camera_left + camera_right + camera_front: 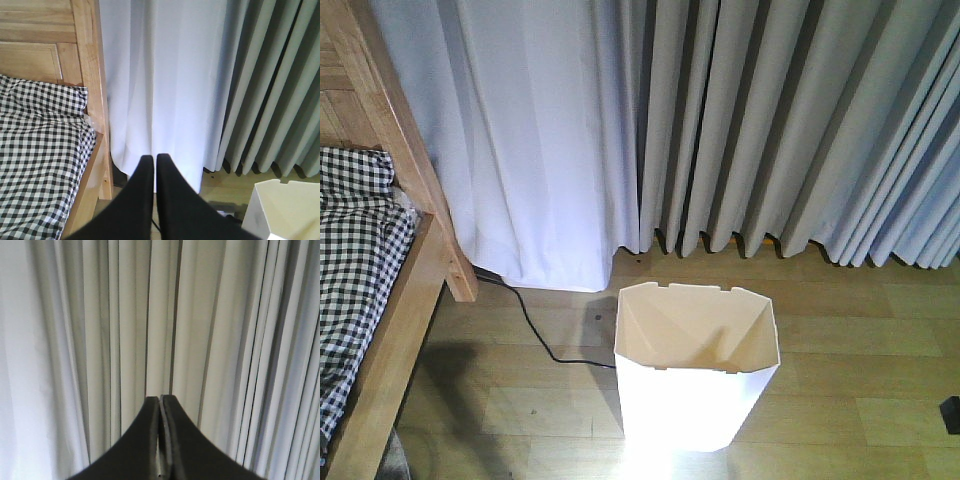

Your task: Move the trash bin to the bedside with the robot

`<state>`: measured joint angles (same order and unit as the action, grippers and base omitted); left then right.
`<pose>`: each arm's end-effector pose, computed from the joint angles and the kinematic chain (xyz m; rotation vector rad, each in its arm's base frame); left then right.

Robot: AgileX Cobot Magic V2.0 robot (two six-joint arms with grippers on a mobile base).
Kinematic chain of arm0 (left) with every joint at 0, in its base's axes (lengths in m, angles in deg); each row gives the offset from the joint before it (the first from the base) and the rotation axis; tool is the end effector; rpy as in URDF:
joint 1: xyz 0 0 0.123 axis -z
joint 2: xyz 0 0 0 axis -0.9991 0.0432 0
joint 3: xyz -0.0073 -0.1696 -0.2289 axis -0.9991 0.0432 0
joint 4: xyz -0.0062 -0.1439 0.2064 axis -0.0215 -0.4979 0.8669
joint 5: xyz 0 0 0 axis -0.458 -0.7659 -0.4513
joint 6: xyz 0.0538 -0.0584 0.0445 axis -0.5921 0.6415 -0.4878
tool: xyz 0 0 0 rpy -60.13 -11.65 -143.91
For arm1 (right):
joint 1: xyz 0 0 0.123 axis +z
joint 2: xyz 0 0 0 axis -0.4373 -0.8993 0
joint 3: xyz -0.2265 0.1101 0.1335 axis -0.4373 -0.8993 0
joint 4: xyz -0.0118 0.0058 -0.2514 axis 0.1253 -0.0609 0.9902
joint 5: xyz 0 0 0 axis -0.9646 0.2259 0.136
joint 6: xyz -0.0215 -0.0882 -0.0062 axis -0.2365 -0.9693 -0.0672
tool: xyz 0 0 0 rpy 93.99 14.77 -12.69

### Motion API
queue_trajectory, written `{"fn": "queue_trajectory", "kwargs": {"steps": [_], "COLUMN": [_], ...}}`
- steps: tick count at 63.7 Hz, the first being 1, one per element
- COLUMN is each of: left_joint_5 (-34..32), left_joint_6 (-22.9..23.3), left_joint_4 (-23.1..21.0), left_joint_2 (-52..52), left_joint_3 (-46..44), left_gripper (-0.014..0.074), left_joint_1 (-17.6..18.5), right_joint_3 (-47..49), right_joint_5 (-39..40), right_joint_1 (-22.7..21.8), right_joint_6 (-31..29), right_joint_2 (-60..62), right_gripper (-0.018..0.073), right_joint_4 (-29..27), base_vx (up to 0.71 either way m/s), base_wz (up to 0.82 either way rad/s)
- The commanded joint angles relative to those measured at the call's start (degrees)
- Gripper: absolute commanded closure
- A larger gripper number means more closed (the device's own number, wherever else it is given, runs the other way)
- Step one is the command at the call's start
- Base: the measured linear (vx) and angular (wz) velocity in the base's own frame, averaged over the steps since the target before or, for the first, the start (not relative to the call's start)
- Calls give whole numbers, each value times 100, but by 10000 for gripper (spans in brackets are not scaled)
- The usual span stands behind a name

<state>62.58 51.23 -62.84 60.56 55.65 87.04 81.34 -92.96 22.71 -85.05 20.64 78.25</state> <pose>0.0536 0.0015 0.1716 -0.0774 1.8439 -0.0296 0.0568 -0.0033 0.1966 0.0057 1.5910 -0.0845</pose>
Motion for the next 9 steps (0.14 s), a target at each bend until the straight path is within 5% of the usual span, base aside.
{"fn": "queue_trajectory", "kwargs": {"steps": [1,9], "left_joint_5": [-418,-418], "left_joint_6": [25,25], "left_joint_4": [-13,-13], "left_joint_2": [102,102], "left_joint_3": [19,19], "left_gripper": [603,603], "left_joint_1": [4,4], "right_joint_3": [-48,-48], "right_joint_5": [400,400], "right_joint_1": [-4,-4], "right_joint_6": [-47,-47], "right_joint_2": [92,92], "right_gripper": [569,569], "right_joint_4": [75,75], "base_vx": [0,0], "base_wz": [0,0]}}
